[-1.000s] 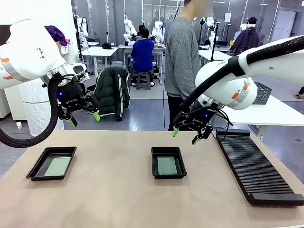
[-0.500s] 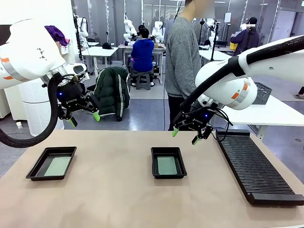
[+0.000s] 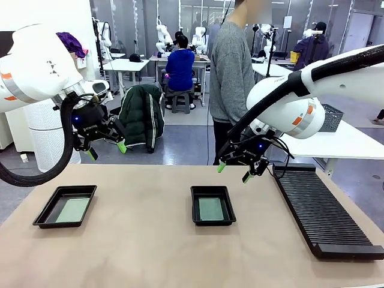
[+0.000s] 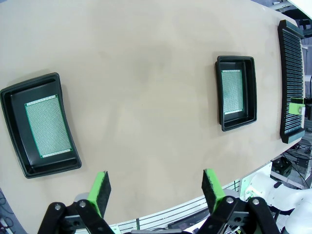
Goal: Inspect and transfer BCBs to ESD trays.
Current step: Pick up the ESD tray and place it on the left side of the table.
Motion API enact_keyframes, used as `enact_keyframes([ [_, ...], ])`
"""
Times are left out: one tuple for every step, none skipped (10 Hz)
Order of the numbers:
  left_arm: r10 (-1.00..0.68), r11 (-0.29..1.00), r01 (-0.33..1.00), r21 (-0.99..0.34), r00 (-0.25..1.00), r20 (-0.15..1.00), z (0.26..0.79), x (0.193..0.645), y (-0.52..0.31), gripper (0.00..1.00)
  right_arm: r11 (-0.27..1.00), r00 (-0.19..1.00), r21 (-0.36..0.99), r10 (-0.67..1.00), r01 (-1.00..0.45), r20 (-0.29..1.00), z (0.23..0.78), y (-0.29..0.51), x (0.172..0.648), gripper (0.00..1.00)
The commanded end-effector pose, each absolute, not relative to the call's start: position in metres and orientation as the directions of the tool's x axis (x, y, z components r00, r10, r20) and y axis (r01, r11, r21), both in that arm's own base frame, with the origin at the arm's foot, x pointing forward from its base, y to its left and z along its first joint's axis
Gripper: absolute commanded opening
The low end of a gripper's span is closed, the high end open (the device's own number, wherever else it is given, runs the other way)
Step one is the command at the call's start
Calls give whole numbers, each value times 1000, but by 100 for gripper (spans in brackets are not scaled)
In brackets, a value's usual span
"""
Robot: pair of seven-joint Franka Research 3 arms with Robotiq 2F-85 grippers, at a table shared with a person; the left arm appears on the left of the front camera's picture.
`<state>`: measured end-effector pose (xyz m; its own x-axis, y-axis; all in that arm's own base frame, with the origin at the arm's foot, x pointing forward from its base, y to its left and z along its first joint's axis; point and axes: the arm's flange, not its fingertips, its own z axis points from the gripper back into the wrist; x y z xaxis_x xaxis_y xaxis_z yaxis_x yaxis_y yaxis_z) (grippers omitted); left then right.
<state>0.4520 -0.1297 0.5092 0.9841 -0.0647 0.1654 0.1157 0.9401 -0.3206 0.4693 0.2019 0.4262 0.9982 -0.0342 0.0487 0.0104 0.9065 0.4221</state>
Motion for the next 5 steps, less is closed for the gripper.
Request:
enact_keyframes([
  [-64, 940, 115, -320, 984, 166, 509, 449, -130, 100, 890, 997, 456, -35, 1, 65, 433, 187, 456, 100],
  [-65, 940, 116, -321, 984, 165, 509, 452, -130, 100, 883, 996, 470, -39, -2, 78, 441, 173, 445, 100],
  [-89, 945, 129, -300, 986, 141, 516, 460, -150, 100, 869, 996, 495, -42, -5, 83, 447, 158, 434, 100],
  [-94, 953, 127, -277, 987, 130, 525, 466, -171, 100, 861, 994, 508, -60, 3, 97, 451, 144, 426, 100],
  [-53, 961, 82, -263, 992, 113, 528, 471, -191, 100, 851, 993, 526, -60, 0, 97, 452, 131, 421, 100],
])
